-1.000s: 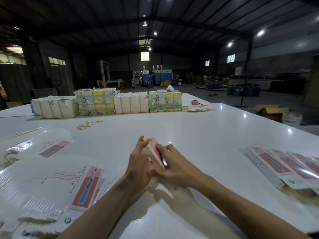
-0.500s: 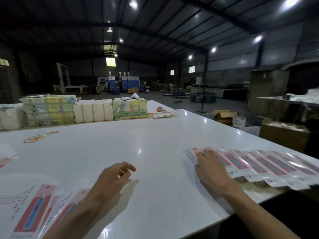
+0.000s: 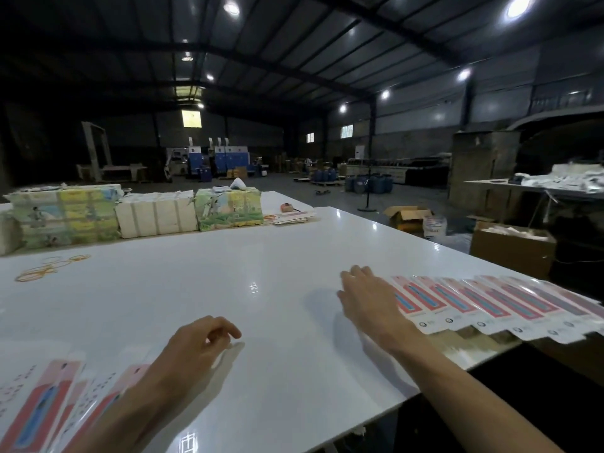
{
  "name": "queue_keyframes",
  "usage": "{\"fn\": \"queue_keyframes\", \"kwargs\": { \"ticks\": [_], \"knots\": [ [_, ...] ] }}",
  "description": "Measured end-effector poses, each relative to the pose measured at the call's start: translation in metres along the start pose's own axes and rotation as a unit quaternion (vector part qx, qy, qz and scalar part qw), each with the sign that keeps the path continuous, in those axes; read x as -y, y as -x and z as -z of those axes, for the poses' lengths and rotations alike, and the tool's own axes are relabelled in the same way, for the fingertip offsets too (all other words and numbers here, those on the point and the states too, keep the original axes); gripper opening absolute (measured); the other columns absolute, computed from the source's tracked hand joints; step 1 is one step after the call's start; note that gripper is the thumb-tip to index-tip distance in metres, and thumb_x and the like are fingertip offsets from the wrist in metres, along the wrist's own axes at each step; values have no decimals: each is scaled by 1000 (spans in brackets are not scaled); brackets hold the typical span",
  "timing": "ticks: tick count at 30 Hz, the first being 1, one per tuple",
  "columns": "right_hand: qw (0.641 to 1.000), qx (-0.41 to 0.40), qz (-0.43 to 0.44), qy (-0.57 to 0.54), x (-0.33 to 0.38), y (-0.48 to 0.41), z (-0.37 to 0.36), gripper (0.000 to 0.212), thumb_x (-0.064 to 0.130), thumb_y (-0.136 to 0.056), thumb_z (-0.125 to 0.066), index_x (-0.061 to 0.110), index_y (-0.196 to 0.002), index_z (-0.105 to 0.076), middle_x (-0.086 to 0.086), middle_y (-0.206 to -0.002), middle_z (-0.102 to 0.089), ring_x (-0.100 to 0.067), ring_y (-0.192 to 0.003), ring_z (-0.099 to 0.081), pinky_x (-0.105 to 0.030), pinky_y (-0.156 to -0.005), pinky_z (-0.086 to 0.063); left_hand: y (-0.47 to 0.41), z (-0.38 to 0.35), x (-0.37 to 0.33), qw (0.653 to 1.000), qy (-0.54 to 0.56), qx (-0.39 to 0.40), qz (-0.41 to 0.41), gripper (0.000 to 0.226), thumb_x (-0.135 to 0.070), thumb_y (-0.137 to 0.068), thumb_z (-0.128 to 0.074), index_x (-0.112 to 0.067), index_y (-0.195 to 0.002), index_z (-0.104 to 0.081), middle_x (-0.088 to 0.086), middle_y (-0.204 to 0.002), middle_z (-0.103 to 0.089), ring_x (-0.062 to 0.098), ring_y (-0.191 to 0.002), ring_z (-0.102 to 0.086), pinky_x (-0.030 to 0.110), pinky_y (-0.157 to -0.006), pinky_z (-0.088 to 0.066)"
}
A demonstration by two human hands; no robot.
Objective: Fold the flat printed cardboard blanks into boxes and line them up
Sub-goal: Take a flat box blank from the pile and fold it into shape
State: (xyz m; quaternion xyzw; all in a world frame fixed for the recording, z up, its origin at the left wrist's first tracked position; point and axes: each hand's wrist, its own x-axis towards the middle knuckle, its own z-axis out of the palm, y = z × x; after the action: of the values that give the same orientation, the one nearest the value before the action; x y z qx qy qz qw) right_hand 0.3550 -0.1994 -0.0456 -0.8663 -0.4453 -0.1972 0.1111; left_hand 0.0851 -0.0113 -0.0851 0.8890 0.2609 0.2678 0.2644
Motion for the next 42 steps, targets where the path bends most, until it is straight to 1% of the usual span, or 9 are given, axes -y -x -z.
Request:
{"fn": "queue_keyframes", "kwargs": {
  "ticks": [6, 10, 16, 20, 24, 26, 33, 38, 42],
  "knots": [
    [983, -40, 150, -95, 132, -37, -2, 19, 25, -104, -49, 12, -91, -56, -8, -88, -65, -31, -81, -62, -37, -64, -45, 4, 3, -2, 999, -40, -19, -13, 30, -15, -104, -60, -38, -93, -76, -19, -94, -72, 2, -89, -68, 26, -81, -56],
    [972, -4, 200, -126, 177, -32, -29, 9, 18, -94, -52, 13, -87, -54, -1, -72, -58, -25, -63, -53, -34, -54, -38, 7, 11, -5, 995, -85, -43, 15, 26, -19, -100, -53, -36, -91, -71, -18, -92, -69, 4, -85, -65, 28, -78, -55],
    [962, 14, 188, -199, 164, -35, -62, 18, 27, -102, -44, 19, -100, -60, 0, -83, -68, -27, -76, -61, -38, -66, -47, 3, 45, -13, 964, -223, -59, 130, 18, -18, -103, -54, -24, -116, -65, -2, -113, -65, 19, -101, -63, 37, -92, -54],
    [951, 32, 145, -271, 161, -36, -63, 17, 24, -100, -47, 23, -96, -64, 4, -83, -70, -24, -81, -61, -38, -74, -51, 9, 93, -22, 902, -355, -48, 240, 23, -24, -103, -57, -15, -123, -62, 6, -122, -64, 26, -111, -63, 34, -85, -51],
    [944, 40, 135, -297, 163, -37, -61, 19, 24, -100, -48, 23, -97, -67, 4, -83, -72, -23, -82, -64, -39, -77, -53, 36, 124, -20, 809, -435, 40, 392, 57, -55, -84, -82, -17, -123, -64, 6, -120, -65, 25, -112, -64, 34, -88, -55],
    [940, 44, 133, -311, 163, -37, -61, 19, 23, -100, -49, 23, -97, -68, 4, -84, -73, -22, -82, -65, -38, -78, -54, 47, 127, -14, 790, -440, 53, 424, 64, -62, -77, -84, -18, -119, -63, 3, -111, -66, 21, -103, -66, 34, -89, -58],
    [932, 53, 124, -336, 160, -35, -59, 20, 21, -99, -50, 23, -93, -69, 6, -82, -71, -20, -79, -63, -38, -76, -53, 57, 132, -3, 788, -448, 27, 421, 67, -73, -73, -80, -23, -113, -62, -5, -94, -68, 15, -84, -70, 25, -78, -57],
    [926, 61, 126, -352, 159, -34, -59, 20, 21, -99, -51, 22, -95, -71, 7, -83, -71, -18, -79, -64, -37, -76, -52, 60, 139, 2, 786, -448, 9, 426, 71, -77, -71, -78, -21, -111, -62, -6, -95, -70, 13, -85, -71, 29, -88, -58],
    [922, 69, 130, -358, 160, -34, -58, 21, 22, -100, -52, 24, -97, -72, 10, -81, -71, -16, -77, -64, -32, -72, -49, 60, 144, 9, 812, -404, -20, 421, 91, -70, -71, -84, -14, -129, -41, -1, -108, -69, 17, -94, -72, 34, -91, -60]
  ]
}}
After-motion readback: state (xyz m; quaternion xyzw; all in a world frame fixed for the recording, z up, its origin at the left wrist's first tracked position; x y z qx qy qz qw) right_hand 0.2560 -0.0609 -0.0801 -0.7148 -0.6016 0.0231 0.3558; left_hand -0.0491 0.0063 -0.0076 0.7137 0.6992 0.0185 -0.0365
